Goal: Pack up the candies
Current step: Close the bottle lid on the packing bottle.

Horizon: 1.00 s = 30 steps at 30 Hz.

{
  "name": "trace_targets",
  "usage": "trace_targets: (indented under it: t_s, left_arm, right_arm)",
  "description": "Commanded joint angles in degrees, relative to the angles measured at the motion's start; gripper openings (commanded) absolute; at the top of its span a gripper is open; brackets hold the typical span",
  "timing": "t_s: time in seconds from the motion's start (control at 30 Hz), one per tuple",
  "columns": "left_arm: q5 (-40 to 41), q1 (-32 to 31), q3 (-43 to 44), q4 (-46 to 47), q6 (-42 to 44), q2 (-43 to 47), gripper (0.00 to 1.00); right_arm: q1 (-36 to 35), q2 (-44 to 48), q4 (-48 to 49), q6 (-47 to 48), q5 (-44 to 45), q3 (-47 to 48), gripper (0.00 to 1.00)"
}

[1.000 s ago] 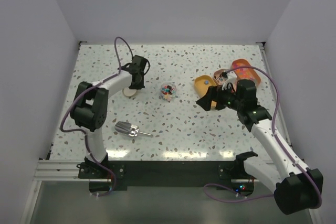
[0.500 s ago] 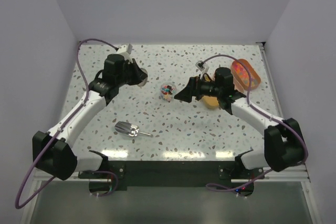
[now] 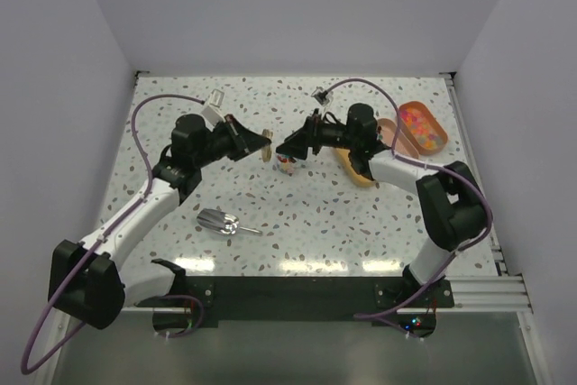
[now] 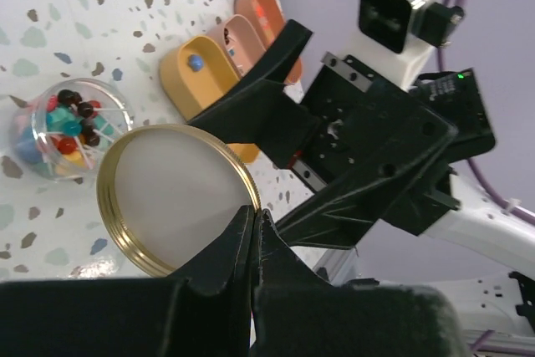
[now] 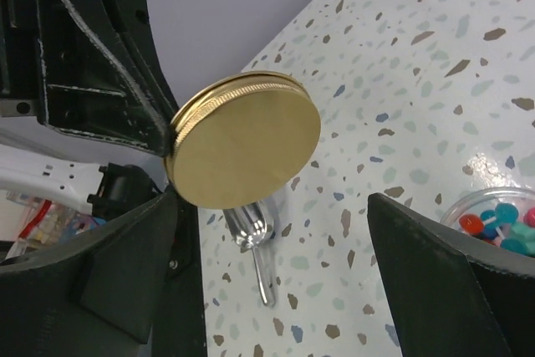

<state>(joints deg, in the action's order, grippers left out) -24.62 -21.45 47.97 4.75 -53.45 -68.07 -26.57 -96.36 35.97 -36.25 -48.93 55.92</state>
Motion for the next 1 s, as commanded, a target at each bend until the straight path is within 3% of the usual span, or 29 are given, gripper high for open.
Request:
trace_targets:
  t_s: [0.0, 0.13, 0.3, 0.47, 0.97]
  left_arm:
    - [-3.6, 0.1, -0.8, 8.7, -4.6, 2.1, 0.00]
    - [-4.1, 0.1, -1.6, 10.5, -5.8, 2.6, 0.00]
    - [-4.0, 0.1, -2.6, 11.2, -6.9, 3.2, 0.00]
    - [-4.5, 0.1, -2.8, 12.0, -7.8, 3.3, 0.00]
    - [-7.0, 0.1, -5.0, 16.8, -11.1, 2.4, 0.00]
  right_arm:
    - [0.0, -2.2, 16.1, -5.5, -4.9, 2.5, 0.99]
    - [-0.1, -5.0, 22.3, -10.2, -8.5, 3.9, 0.99]
    - [0.0, -8.1, 37.0, -17.6, -11.8, 3.9, 0.99]
    - [0.0, -13.0, 56.2, -32.0, -13.5, 5.4, 0.99]
    - [-0.1, -13.9, 57.0, -32.3, -13.7, 6.5, 0.99]
